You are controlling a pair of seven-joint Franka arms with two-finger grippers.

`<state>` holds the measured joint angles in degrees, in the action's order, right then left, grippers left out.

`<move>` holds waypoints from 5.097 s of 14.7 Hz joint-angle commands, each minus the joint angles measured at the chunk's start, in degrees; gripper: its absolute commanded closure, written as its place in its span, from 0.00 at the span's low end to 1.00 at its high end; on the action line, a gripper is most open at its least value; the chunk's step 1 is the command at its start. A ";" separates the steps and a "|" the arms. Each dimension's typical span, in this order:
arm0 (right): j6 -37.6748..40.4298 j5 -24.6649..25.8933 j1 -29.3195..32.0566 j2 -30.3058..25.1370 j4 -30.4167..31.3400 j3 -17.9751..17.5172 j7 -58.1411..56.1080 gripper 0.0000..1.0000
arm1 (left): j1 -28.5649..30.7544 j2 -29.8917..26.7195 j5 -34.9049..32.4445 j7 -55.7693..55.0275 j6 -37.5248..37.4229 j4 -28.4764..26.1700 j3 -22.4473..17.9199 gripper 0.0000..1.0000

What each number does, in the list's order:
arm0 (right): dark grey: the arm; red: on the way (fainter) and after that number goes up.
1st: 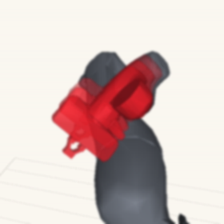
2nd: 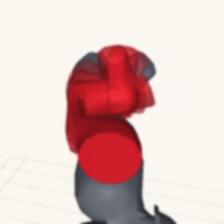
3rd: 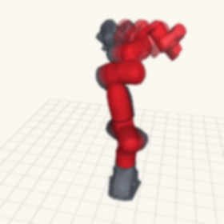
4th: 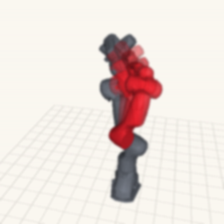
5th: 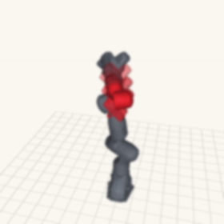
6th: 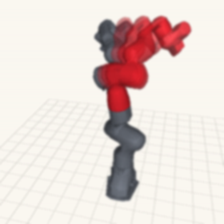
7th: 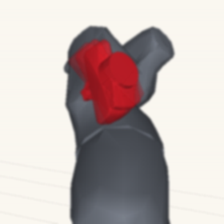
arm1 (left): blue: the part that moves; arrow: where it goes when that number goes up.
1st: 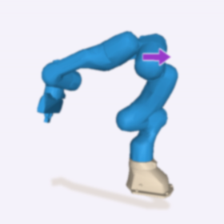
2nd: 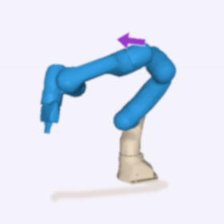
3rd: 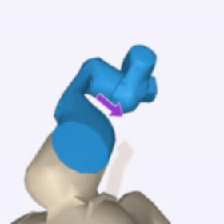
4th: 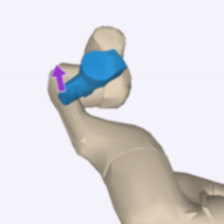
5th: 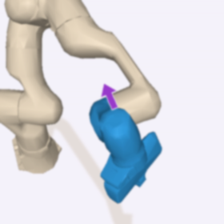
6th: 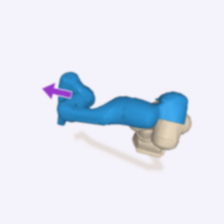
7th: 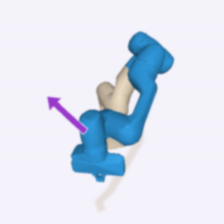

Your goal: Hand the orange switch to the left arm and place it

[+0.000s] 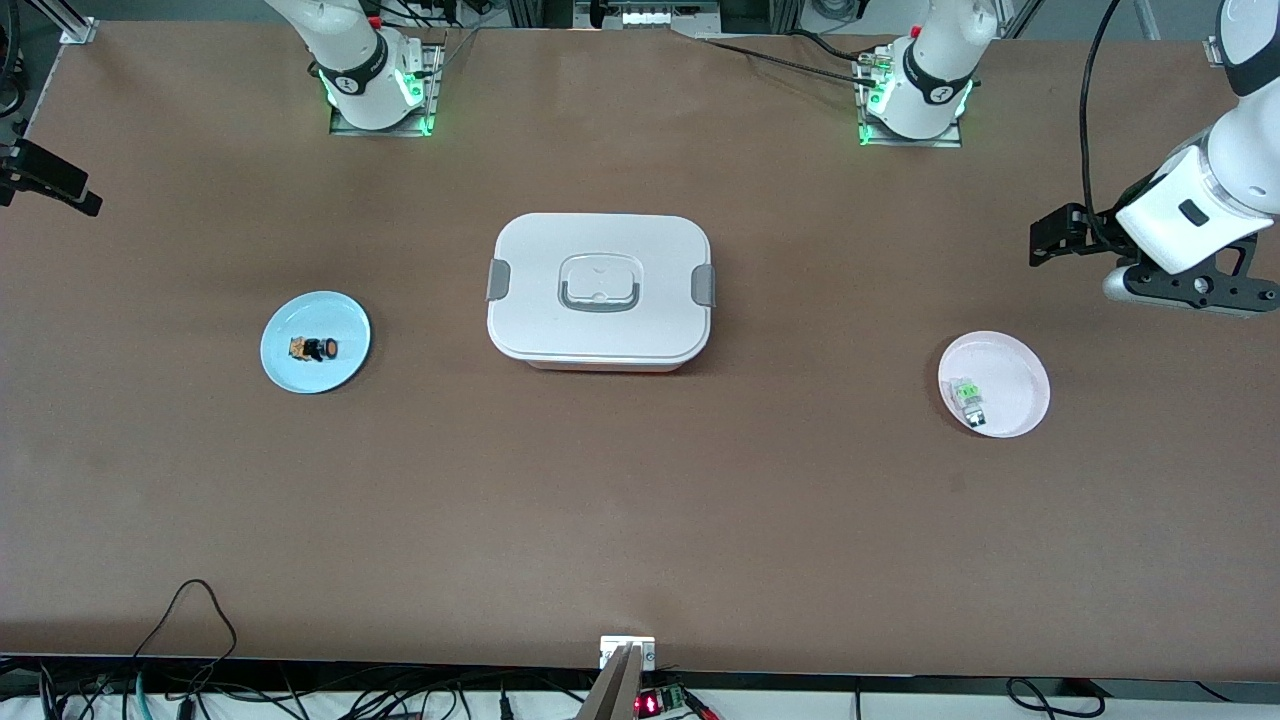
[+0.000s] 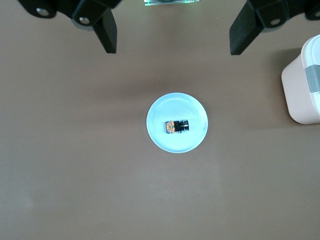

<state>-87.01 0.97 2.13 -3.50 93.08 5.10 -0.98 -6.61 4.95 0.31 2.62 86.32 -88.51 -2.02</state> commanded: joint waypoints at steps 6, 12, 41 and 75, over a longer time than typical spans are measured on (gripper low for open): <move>1.06 -0.35 0.15 -0.19 -0.80 -0.18 -0.51 0.00 | 0.11 0.68 -0.48 -0.42 -1.25 1.50 0.00 0.00; 0.79 -0.35 0.06 1.21 -0.71 -0.27 -0.60 0.00 | 0.02 0.94 -0.48 -0.51 -1.07 1.50 0.09 0.00; -28.55 3.25 -3.28 13.17 18.44 -3.17 0.54 0.00 | 0.02 0.06 -0.57 -0.60 -4.24 2.99 0.35 0.00; -49.66 2.37 -0.20 26.44 28.47 -5.01 -3.23 0.00 | 0.02 0.06 -0.57 -0.51 -7.05 3.17 0.53 0.00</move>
<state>-136.23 3.57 1.48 22.34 121.82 1.21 -5.50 -6.55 5.00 0.31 2.62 80.49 -86.45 -1.67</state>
